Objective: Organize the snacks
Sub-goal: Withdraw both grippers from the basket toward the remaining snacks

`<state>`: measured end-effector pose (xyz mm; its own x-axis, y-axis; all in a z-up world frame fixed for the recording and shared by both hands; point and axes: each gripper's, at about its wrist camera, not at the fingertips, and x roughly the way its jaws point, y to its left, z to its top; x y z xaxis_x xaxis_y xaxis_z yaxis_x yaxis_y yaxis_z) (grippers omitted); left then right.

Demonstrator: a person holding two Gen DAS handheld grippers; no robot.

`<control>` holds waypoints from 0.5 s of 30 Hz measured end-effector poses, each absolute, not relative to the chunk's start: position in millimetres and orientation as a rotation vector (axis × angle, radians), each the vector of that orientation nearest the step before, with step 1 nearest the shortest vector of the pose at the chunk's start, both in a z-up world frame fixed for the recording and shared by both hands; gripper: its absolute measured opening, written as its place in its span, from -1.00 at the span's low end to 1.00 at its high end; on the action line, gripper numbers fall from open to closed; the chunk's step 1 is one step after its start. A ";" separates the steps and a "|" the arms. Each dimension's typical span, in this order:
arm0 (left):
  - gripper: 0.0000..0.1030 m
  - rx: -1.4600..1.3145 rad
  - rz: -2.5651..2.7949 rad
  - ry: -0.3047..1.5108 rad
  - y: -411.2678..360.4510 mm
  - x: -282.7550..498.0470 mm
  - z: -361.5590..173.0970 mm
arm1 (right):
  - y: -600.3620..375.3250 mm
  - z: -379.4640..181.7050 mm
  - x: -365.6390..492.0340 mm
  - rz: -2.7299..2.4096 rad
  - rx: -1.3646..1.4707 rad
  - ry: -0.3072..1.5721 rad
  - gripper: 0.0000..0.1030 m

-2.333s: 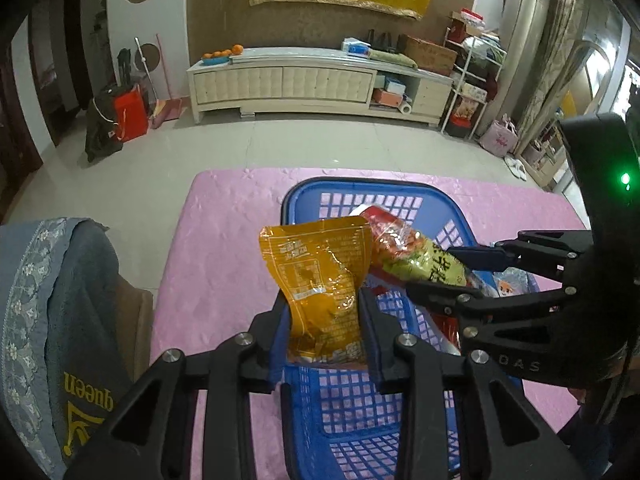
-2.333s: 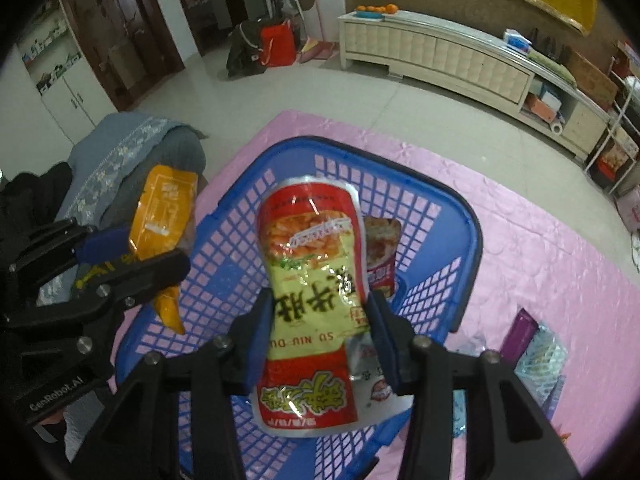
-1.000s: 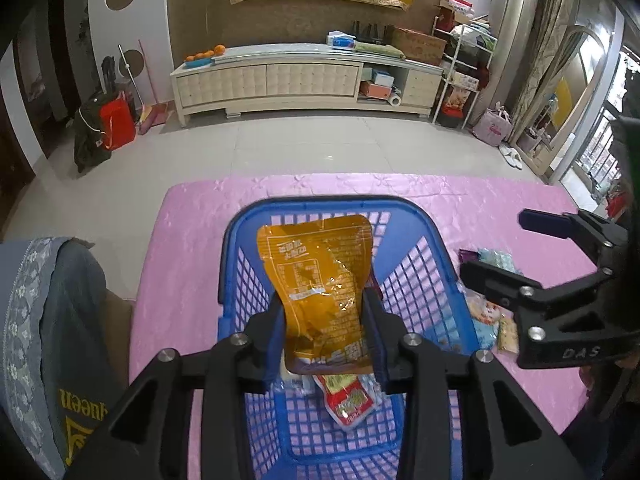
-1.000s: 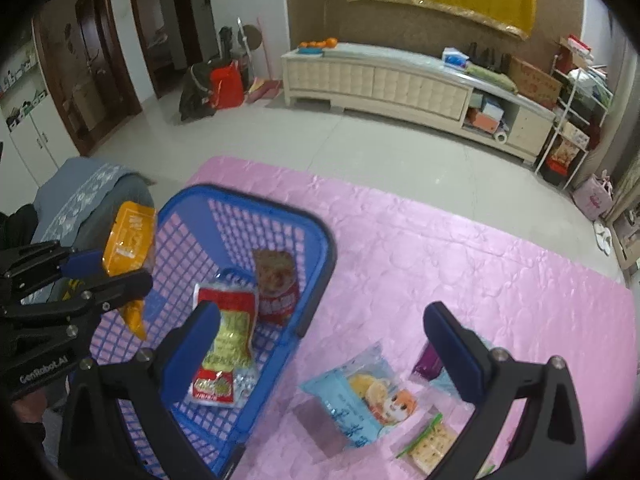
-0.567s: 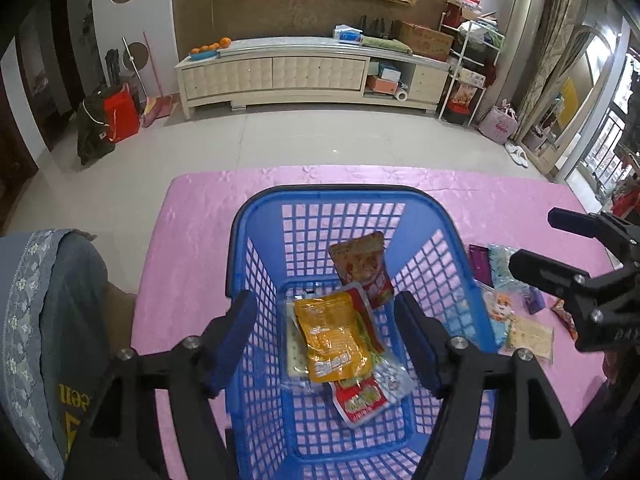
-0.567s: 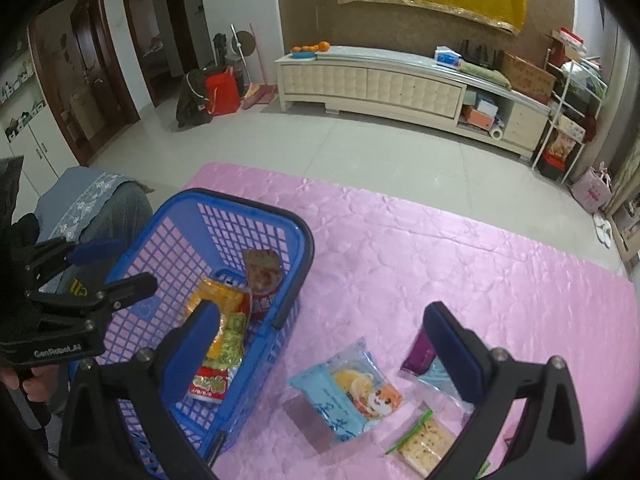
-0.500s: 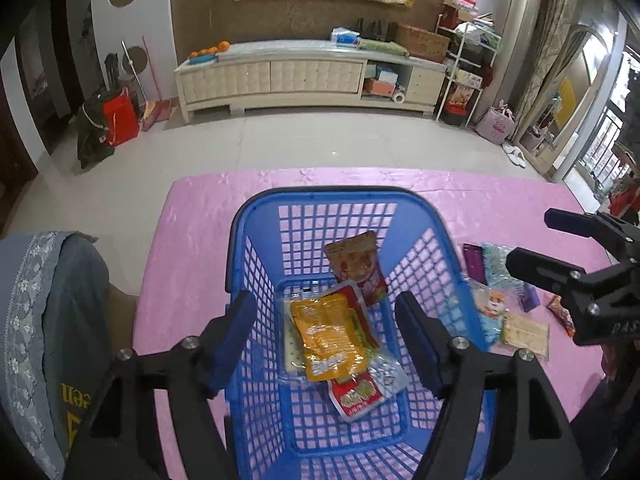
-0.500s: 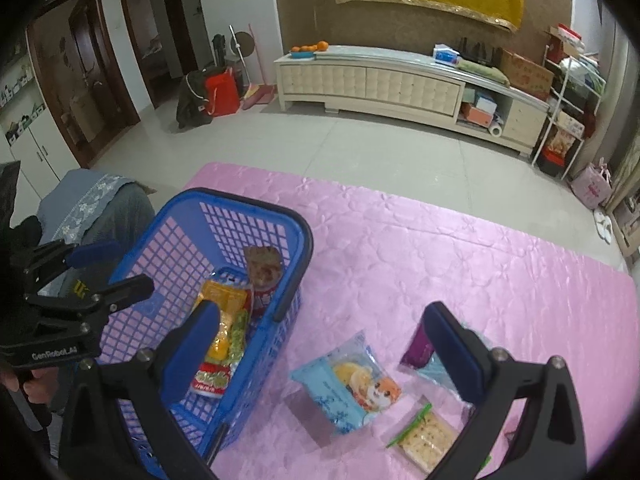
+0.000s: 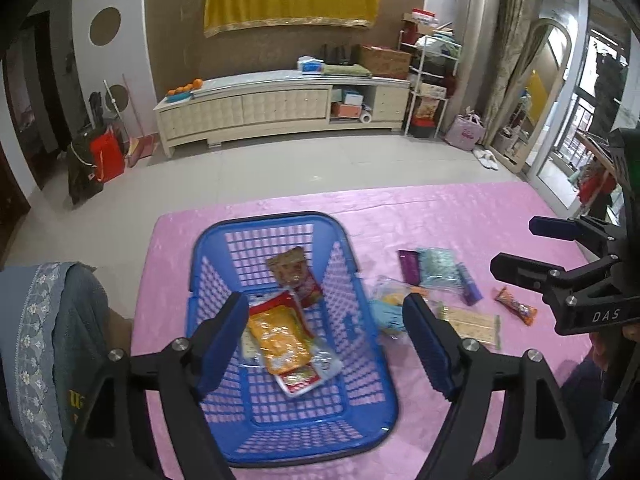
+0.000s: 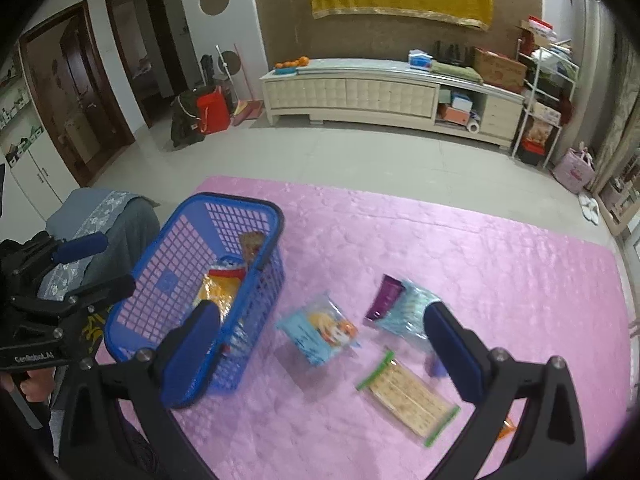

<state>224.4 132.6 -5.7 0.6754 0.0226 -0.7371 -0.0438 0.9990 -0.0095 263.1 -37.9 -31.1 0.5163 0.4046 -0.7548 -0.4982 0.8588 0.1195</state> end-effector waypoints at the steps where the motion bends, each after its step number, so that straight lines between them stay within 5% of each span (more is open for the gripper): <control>1: 0.52 -0.020 0.032 0.829 125.1 224.0 -5.0 | -45.5 -30.2 261.0 0.537 -0.116 0.875 0.99; 15: 0.52 0.028 -0.040 0.875 54.2 239.5 -26.3 | -109.7 -44.3 259.1 0.489 -0.132 0.891 0.99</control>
<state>239.5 54.2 -26.3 0.6405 -0.0238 -0.7676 0.0465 0.9989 0.0078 259.1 -109.7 -44.3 0.5267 0.3539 -0.7729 -0.4619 0.8824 0.0894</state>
